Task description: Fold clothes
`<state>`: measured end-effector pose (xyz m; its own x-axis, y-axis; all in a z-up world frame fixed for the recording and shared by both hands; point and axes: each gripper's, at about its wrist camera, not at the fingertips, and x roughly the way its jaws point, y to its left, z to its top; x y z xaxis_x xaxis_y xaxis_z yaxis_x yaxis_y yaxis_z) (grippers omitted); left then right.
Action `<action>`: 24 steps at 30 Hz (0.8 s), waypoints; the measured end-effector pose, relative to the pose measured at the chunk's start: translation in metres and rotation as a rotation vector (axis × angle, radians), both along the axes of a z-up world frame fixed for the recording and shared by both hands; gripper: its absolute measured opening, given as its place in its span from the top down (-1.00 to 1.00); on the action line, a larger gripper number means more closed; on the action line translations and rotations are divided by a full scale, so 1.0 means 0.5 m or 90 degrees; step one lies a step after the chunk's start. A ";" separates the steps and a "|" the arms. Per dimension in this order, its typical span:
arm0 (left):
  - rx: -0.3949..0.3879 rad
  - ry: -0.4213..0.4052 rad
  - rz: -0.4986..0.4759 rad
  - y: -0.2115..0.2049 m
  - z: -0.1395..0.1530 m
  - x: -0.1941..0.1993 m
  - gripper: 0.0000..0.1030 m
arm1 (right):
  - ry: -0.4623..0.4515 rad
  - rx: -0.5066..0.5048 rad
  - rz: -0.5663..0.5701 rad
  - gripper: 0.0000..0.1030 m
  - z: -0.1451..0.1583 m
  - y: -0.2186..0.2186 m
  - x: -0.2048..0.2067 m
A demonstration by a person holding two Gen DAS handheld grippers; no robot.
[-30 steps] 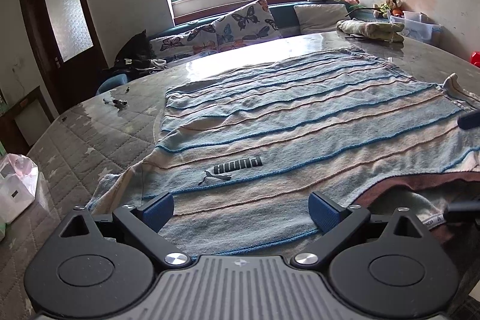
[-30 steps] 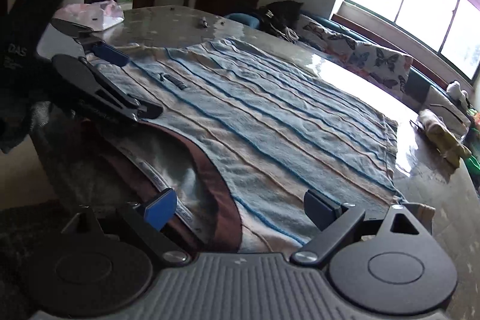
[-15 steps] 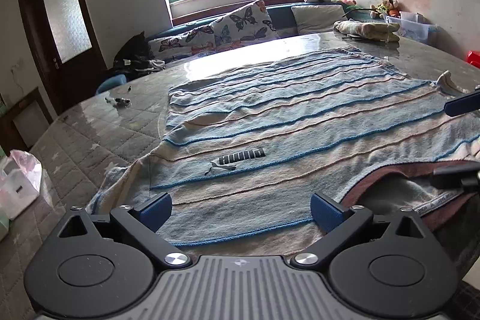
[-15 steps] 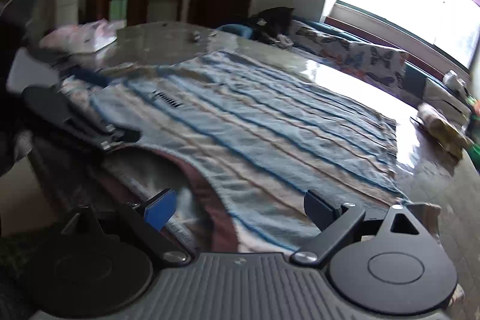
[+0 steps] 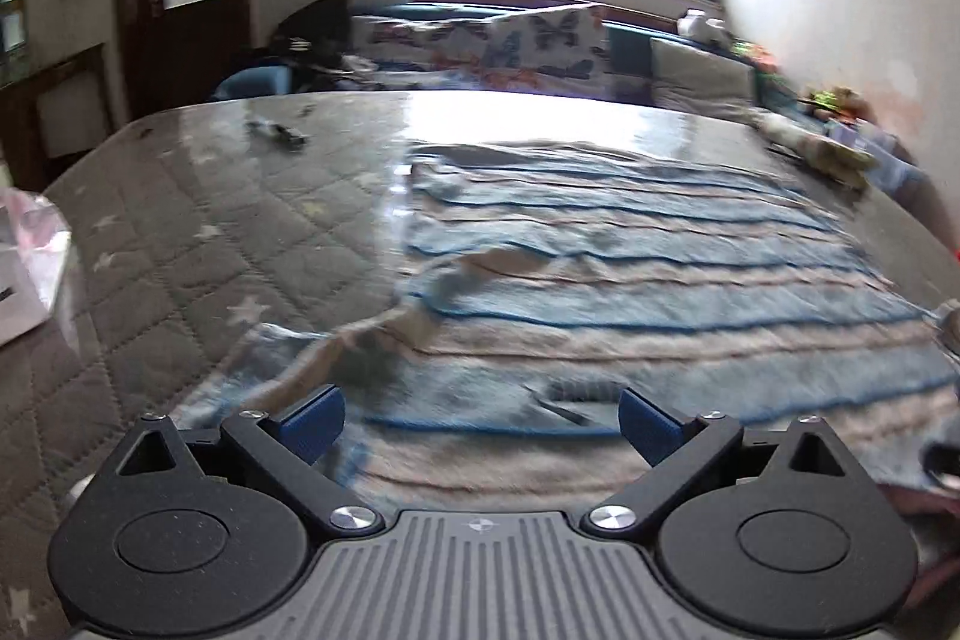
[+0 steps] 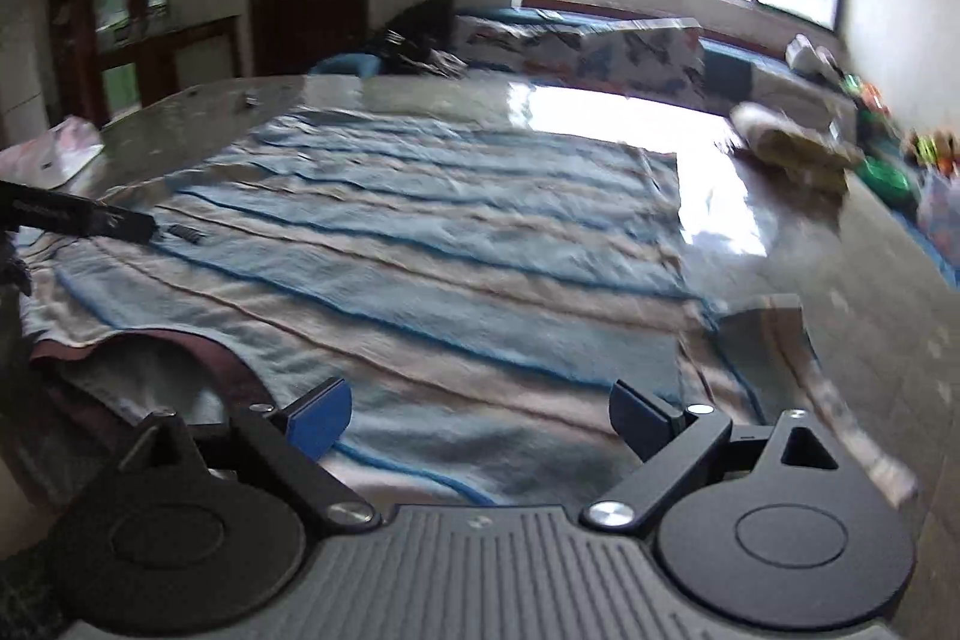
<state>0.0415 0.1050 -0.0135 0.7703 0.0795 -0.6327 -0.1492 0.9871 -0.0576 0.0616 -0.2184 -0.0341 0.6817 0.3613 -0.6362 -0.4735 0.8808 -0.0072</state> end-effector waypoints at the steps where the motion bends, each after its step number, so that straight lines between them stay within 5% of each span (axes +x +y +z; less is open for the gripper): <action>1: -0.001 0.003 0.009 0.006 0.000 0.006 -0.76 | 0.004 0.006 -0.005 -0.87 -0.005 -0.005 0.001; 12: -0.077 -0.039 -0.011 0.011 0.015 0.076 -0.52 | 0.004 0.014 -0.014 -0.98 -0.010 -0.005 -0.001; 24: -0.064 -0.038 0.043 0.048 0.015 0.079 -0.51 | 0.005 0.015 -0.018 -1.00 -0.010 -0.001 0.001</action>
<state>0.0812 0.1289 -0.0062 0.8016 0.0712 -0.5937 -0.2087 0.9637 -0.1663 0.0622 -0.2189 -0.0391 0.6872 0.3569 -0.6328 -0.4481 0.8938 0.0175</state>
